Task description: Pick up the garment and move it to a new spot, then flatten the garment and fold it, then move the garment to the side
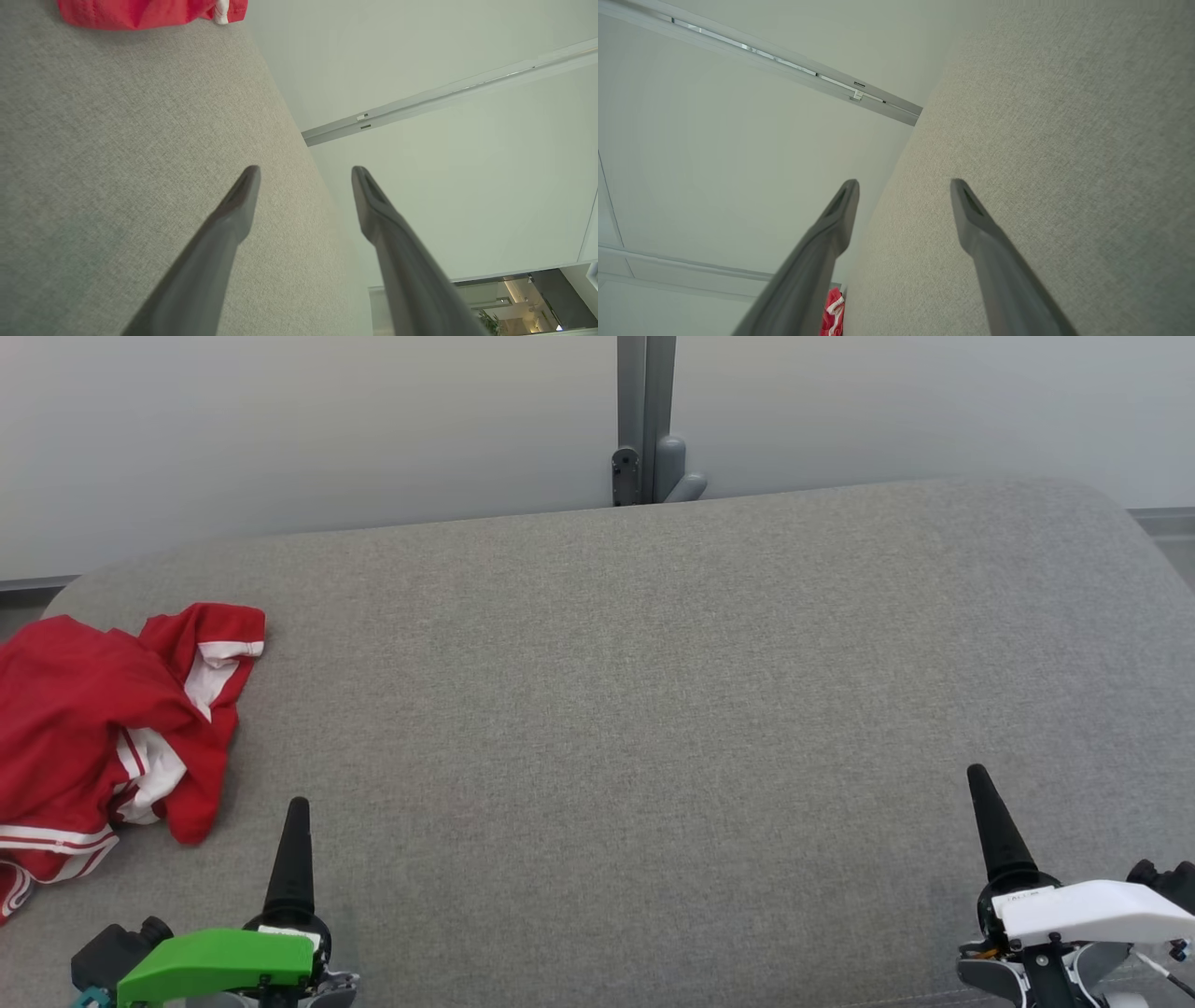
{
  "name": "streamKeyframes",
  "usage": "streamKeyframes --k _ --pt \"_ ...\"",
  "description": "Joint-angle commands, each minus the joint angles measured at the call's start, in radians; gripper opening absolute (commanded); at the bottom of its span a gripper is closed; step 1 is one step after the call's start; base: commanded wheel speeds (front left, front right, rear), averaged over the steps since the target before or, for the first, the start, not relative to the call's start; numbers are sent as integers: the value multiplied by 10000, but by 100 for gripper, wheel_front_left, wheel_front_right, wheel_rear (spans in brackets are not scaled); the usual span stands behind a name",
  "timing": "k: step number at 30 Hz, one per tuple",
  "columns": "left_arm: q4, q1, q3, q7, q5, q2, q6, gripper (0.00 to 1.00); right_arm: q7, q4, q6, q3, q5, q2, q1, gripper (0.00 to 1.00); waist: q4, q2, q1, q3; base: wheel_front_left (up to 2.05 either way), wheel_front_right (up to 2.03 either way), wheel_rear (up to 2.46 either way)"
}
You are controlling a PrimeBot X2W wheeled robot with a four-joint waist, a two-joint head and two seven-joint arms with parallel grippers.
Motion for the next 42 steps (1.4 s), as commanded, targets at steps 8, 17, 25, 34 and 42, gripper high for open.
streamKeyframes --k 8,17,25,34,42 --pt "-187 -48 -3 -383 2251 72 69 100 -435 -444 5 291 -2565 -130 -109 100 59 37 0 -19 0 0 0" --pt "-69 -14 77 -670 3895 77 114 100 -748 -520 5 474 -4344 -266 -92 100 126 45 0 -83 0 0 0" --pt "26 100 94 -909 5343 112 143 100 -1002 -562 5 789 -5566 -438 -123 100 151 52 0 -155 0 0 0" --pt "31 118 50 -1130 6763 233 160 100 -1233 -540 6 918 -6592 -576 -156 100 220 60 0 -198 0 0 0" --pt "100 199 19 -1338 7860 343 123 100 -1451 -520 6 929 -7501 -633 -146 100 255 67 0 -217 0 0 0"
